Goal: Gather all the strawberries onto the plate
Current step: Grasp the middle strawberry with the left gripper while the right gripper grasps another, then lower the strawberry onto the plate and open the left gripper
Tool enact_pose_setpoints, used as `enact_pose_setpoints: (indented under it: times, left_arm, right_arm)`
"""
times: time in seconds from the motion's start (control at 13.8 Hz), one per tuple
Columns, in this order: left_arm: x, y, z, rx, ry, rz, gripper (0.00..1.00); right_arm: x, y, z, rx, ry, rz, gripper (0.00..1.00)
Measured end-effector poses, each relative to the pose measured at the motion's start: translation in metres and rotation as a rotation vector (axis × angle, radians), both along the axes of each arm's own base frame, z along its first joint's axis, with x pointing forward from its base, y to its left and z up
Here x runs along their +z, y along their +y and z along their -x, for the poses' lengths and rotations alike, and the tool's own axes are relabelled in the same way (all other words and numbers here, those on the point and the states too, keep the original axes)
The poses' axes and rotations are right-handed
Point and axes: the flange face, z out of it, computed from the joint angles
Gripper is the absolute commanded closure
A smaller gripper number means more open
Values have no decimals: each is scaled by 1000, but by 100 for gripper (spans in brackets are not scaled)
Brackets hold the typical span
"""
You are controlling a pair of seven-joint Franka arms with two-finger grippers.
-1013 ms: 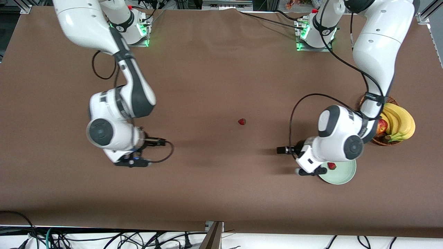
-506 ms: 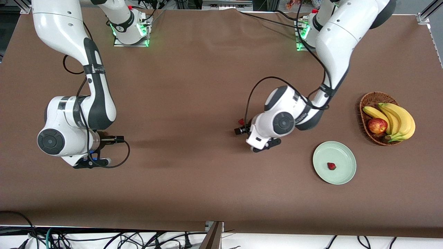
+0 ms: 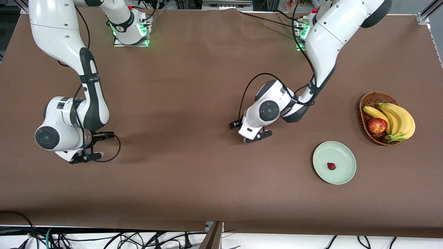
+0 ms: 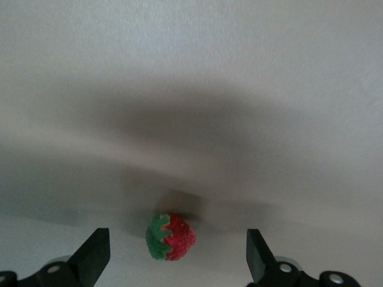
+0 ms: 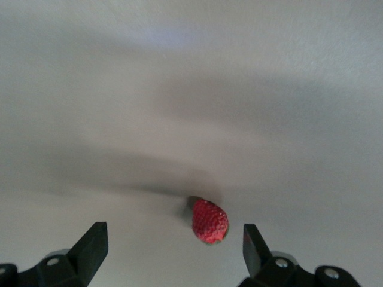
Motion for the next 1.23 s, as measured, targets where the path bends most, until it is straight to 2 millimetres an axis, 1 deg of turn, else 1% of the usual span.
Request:
enact_pose_setpoints:
  times: [0.07,0.22,0.29,0.36,0.43,0.51,0.72,0.8,0.87,0.94,1.01,1.09,1.23]
  left_arm:
    - [0,-10,8,-4,-22,-35,5]
    - [0,-23,19,-12,-49,-64,32]
    - [0,-25,19,-16,-54,-66,48]
    - [0,-23,19,-16,-55,-69,71]
    - [-2,-21,18,-17,-58,-74,96]
    - [-3,-19,17,-22,-64,-81,100]
    - [-3,-14,13,-36,-76,-91,100]
    - [-2,-11,10,-48,-82,-90,100]
    - [3,-1,1,-65,-91,-89,100]
    - [9,19,-14,-89,-94,-91,100]
    - [19,46,-34,-119,-94,-95,100]
    - [31,75,-55,-154,-93,-99,100]
    - [53,129,-90,-225,-100,-94,100]
  right_arm:
    - [-8,-4,5,7,0,0,0]
    - [-18,-11,12,19,-3,0,0]
    - [-20,-17,13,28,-8,-1,0]
    - [-22,-26,14,34,-13,-4,0]
    - [-24,-34,16,39,-16,-8,0]
    - [-26,-39,18,38,-17,-11,0]
    - [-29,-40,21,26,-15,-24,1]
    - [-31,-39,22,17,-15,-33,5]
    - [-32,-39,23,11,-13,-38,7]
    - [-33,-39,24,12,-12,-40,8]
    - [-33,-39,24,19,-14,-42,9]
    - [-33,-39,24,28,-19,-44,12]
    - [-34,-42,25,33,-21,-46,37]
